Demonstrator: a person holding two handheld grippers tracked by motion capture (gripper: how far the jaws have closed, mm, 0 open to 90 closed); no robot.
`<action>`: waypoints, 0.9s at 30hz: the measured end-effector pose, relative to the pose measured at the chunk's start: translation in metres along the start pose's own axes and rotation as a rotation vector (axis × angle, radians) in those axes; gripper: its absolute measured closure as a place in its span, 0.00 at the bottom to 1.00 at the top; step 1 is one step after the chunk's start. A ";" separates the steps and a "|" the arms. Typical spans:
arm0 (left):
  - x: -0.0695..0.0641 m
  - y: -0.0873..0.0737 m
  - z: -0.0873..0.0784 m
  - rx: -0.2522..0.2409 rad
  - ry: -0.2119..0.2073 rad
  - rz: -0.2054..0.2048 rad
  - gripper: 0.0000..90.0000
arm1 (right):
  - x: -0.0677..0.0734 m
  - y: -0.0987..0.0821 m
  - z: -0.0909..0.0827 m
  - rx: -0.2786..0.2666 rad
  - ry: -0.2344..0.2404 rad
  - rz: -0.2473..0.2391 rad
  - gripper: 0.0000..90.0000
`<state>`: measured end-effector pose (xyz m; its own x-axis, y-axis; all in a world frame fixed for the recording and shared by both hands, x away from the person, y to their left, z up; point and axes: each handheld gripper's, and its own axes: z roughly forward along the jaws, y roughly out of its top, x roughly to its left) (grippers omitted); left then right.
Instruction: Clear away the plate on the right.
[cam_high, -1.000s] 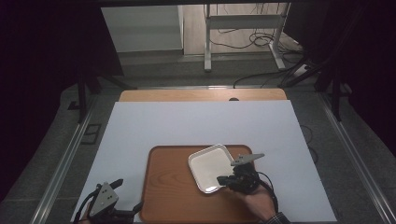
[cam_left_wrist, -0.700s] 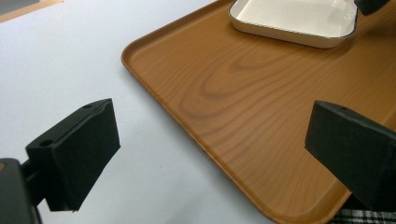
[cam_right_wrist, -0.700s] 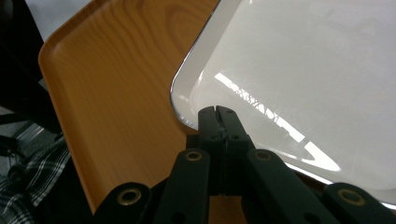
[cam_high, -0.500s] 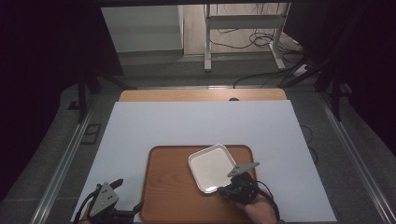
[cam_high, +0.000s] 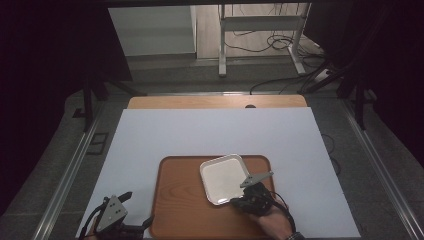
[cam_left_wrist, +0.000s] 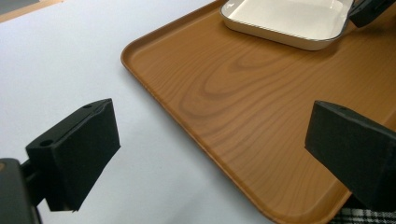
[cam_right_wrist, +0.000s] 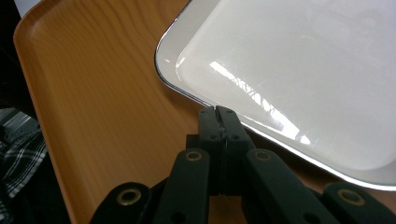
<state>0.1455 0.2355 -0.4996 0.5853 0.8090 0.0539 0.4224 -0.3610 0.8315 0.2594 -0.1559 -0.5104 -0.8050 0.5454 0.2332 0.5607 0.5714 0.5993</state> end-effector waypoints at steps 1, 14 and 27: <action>0.000 0.000 0.000 0.000 0.000 0.000 0.03 | 0.000 0.001 0.001 -0.001 0.000 -0.006 0.99; 0.000 0.000 0.000 0.002 0.000 0.002 0.03 | 0.004 0.015 0.012 -0.024 0.000 -0.039 0.99; 0.000 0.000 0.000 0.002 0.001 0.002 0.03 | 0.009 0.021 0.022 -0.021 -0.010 -0.070 0.99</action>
<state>0.1456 0.2352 -0.4996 0.5855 0.8087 0.0566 0.4220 -0.3637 0.8304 0.2684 -0.1254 -0.5131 -0.8400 0.5109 0.1826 0.4989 0.5954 0.6298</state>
